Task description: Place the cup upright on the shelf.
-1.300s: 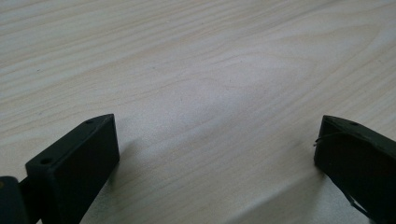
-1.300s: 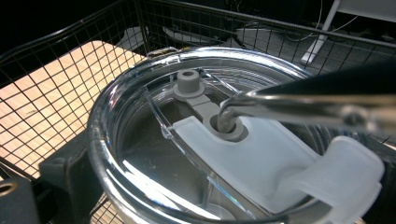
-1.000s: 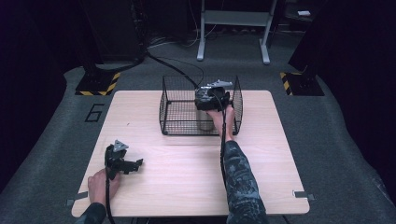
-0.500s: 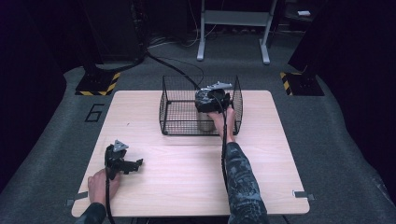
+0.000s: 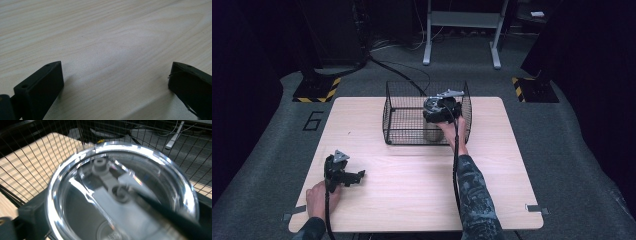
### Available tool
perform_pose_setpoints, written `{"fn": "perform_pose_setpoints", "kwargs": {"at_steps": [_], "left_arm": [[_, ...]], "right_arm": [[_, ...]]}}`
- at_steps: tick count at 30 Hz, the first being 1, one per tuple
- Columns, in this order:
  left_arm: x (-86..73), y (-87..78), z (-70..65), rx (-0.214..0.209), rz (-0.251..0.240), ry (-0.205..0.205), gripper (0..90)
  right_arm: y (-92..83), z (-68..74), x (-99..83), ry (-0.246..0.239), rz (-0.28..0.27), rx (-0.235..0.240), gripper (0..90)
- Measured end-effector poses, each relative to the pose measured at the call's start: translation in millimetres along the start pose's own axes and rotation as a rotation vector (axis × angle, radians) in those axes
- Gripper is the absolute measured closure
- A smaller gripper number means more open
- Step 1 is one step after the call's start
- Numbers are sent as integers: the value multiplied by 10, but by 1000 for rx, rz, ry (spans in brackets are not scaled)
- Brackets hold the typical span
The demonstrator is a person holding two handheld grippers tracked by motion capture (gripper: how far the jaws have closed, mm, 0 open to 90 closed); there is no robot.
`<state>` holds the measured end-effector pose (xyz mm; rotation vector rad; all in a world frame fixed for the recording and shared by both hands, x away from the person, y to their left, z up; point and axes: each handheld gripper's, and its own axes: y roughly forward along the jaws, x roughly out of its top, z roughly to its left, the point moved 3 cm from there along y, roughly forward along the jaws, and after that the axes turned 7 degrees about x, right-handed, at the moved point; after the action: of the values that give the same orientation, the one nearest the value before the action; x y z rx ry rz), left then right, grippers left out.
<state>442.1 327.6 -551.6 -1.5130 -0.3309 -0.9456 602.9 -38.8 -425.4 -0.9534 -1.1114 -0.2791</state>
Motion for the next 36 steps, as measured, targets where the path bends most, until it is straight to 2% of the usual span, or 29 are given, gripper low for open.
{"fn": "perform_pose_setpoints", "kwargs": {"at_steps": [4,6,12,18,19,29,30,35,36], "left_arm": [[0,0,0,0,0,0,0],[0,0,0,0,0,0,0],[0,0,0,0,1,0,0],[0,0,0,0,0,1,0],[0,0,0,0,1,0,0],[0,0,0,0,0,0,0],[0,0,0,0,0,0,0],[0,0,0,0,0,0,0],[0,0,0,0,0,1,0]], "right_arm": [[-44,38,40,23,11,25,0],[-56,40,49,11,18,27,0],[-183,70,70,19,49,17,0],[-330,97,84,18,41,26,0],[-392,103,90,-1,39,30,0],[-660,181,60,-22,14,32,0],[-716,200,47,-40,12,38,0],[-827,265,13,-49,23,44,0],[-889,290,-11,-71,29,39,0]]}}
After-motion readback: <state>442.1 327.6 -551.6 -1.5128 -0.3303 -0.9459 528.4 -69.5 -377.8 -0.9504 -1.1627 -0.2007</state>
